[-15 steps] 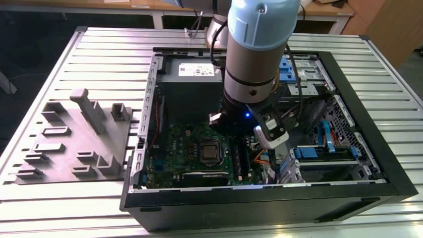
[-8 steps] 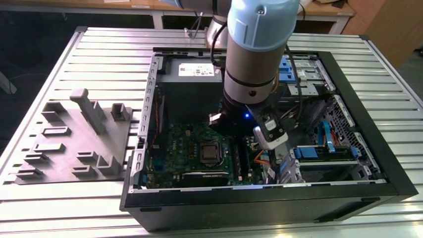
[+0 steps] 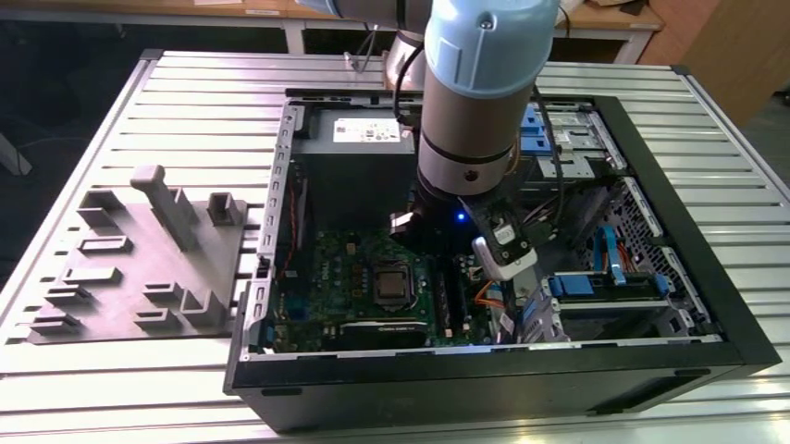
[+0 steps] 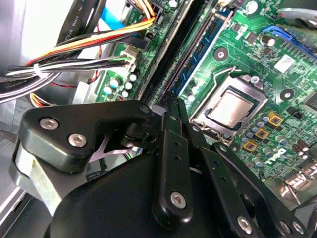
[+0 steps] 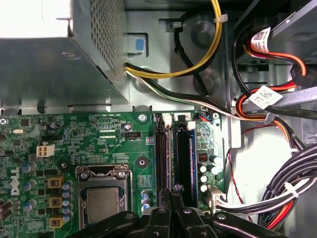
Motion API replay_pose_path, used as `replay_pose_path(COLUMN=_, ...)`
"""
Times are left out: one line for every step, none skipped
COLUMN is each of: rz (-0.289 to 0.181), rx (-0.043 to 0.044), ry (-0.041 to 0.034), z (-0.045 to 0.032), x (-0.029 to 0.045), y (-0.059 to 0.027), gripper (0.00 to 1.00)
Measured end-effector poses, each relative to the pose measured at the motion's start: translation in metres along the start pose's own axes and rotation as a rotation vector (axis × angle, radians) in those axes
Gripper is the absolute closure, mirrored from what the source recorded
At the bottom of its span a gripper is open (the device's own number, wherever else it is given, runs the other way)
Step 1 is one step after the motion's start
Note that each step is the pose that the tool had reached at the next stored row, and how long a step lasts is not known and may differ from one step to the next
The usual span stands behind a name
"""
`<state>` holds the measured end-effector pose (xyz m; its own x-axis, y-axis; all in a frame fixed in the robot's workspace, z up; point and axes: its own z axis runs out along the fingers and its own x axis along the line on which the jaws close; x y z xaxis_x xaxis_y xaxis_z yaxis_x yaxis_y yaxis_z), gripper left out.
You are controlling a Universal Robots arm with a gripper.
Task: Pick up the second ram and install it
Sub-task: 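Insert the second ram into the second slot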
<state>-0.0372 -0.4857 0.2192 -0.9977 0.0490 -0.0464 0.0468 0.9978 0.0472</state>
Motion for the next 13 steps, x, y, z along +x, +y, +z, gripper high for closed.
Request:
replay_pose_path(rz=0.000, rx=-0.0011, ry=0.0001, z=0.0000, x=0.0000, y=0.0000, gripper=0.88)
replay_pose_path(rz=0.000, rx=-0.0051, ry=0.0001, z=-0.0001, x=0.0001, y=-0.0001, gripper=0.88)
replay_pose_path(rz=0.001, rx=-0.0108, ry=0.0004, z=-0.0001, x=0.0001, y=-0.0001, gripper=0.88)
replay_pose_path(rz=0.001, rx=-0.0150, ry=0.0005, z=-0.0001, x=0.0001, y=-0.0001, gripper=0.88)
replay_pose_path(rz=0.001, rx=-0.0177, ry=0.0006, z=0.0000, x=0.0001, y=0.0000, gripper=0.88)
replay_pose_path(rz=0.001, rx=-0.0197, ry=0.0006, z=0.0000, x=0.0001, y=0.0000, gripper=0.88)
replay_pose_path(rz=0.001, rx=-0.0225, ry=0.0007, z=0.0001, x=0.0001, y=-0.0001, gripper=0.88)
replay_pose_path(rz=0.001, rx=-0.0256, ry=0.0008, z=0.0001, x=0.0001, y=0.0000, gripper=0.88)
replay_pose_path(rz=0.001, rx=-0.0261, ry=0.0008, z=0.0003, x=0.0001, y=0.0000, gripper=0.88)
replay_pose_path(rz=0.001, rx=-0.0264, ry=0.0008, z=0.0007, x=0.0001, y=0.0000, gripper=0.88)
replay_pose_path(rz=0.001, rx=-0.0264, ry=0.0008, z=0.0011, x=0.0001, y=-0.0001, gripper=0.88)
replay_pose_path(rz=0.001, rx=-0.0266, ry=0.0007, z=0.0017, x=0.0002, y=-0.0001, gripper=0.88)
replay_pose_path(rz=0.001, rx=-0.0266, ry=0.0007, z=0.0022, x=0.0002, y=-0.0001, gripper=0.88)
